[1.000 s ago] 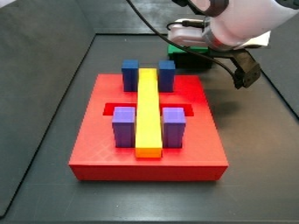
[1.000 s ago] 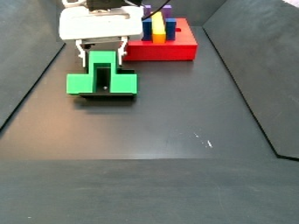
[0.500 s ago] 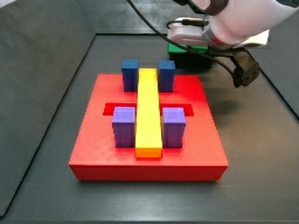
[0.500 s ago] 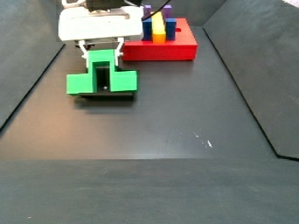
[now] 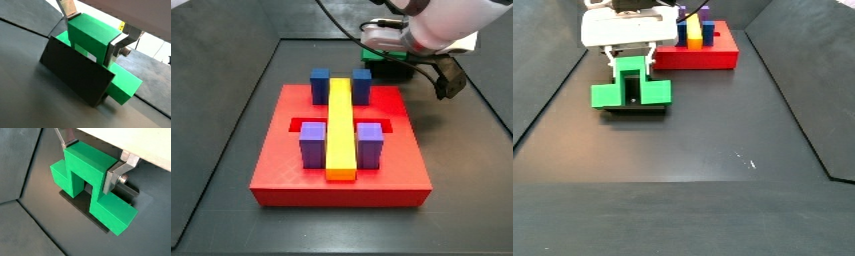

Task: Pick up the green object. Move up. Place the green object on the fixture. Regrasp the green object. Move to above the board. Insert the green object.
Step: Regrasp the green object, then move to above the board.

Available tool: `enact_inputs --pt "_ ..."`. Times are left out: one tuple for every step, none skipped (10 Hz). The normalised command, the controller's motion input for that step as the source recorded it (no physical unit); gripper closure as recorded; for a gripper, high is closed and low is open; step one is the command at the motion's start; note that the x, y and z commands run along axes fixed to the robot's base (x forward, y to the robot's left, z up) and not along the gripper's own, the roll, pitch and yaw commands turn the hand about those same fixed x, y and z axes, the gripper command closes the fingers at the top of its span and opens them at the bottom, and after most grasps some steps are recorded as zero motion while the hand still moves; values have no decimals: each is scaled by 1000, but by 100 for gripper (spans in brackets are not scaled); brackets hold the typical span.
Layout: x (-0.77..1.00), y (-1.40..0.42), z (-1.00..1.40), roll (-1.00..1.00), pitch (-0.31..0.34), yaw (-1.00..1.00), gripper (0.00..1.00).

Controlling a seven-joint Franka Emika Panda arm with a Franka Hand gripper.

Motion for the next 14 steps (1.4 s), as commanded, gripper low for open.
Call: enact_inputs --pt "0 0 0 0 0 0 100" --pt "0 0 0 0 0 0 100" --pt "0 0 0 0 0 0 100" --pt "0 0 0 0 0 0 100" --pt "0 0 0 0 0 0 100" --pt "0 0 0 0 0 0 100" --pt "0 0 0 0 0 0 100" --pt "0 0 0 0 0 0 100" --pt "0 0 0 0 0 0 100" --pt "0 0 0 0 0 0 100" --pt "0 0 1400 0 0 0 100" --pt "9 13 1400 2 -4 -1 100" --pt "-9 29 1400 -51 -26 -3 100" --pt "-15 31 1400 -19 -15 -9 100"
